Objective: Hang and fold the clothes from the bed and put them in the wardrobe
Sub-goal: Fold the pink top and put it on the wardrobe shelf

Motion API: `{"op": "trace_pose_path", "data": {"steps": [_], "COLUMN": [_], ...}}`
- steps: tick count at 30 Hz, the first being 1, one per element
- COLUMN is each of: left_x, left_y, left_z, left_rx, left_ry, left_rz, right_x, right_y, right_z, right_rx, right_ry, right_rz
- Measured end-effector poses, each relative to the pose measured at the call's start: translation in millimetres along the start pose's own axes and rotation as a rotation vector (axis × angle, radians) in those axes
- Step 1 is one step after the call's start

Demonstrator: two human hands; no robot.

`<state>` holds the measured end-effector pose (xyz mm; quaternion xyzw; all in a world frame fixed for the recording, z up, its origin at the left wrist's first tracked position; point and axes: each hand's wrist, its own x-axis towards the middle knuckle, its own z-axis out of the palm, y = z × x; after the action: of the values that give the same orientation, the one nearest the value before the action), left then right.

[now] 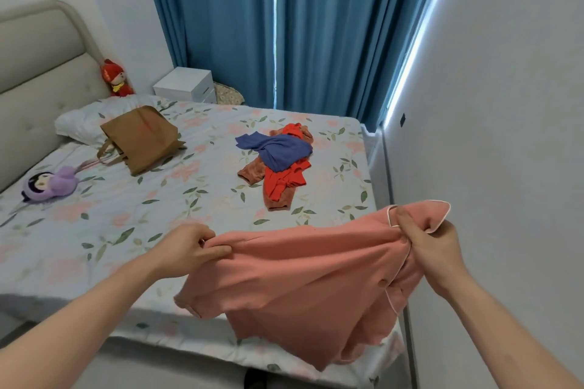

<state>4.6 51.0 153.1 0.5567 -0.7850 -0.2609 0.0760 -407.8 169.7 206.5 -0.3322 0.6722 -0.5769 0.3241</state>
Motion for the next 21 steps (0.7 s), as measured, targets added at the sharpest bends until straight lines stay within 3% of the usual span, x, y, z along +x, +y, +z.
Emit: {"op": "trace_pose_path", "data": {"steps": [7, 14, 21], "left_x": [11.4, 42.5, 91.0], "left_y": [-16.3, -61.1, -117.2], "left_z": [3.3, -4.6, 20.8], "left_rx": [-0.015, -0.075, -0.055], "left_ry": [0.008, -0.282, -0.197], "left_rz": [-0.061, 0.047, 0.01], "right_x": [20.2, 48.5, 74.0], "right_y": [20.3, 52.0, 99.5], "right_z": [24.5, 69.7, 115.1], "right_rx": [-0.032, -0.141, -0.263], "right_ry": [-0.005, -0.034, -0.049], "right_rz": [0.029, 0.106, 0.242]}}
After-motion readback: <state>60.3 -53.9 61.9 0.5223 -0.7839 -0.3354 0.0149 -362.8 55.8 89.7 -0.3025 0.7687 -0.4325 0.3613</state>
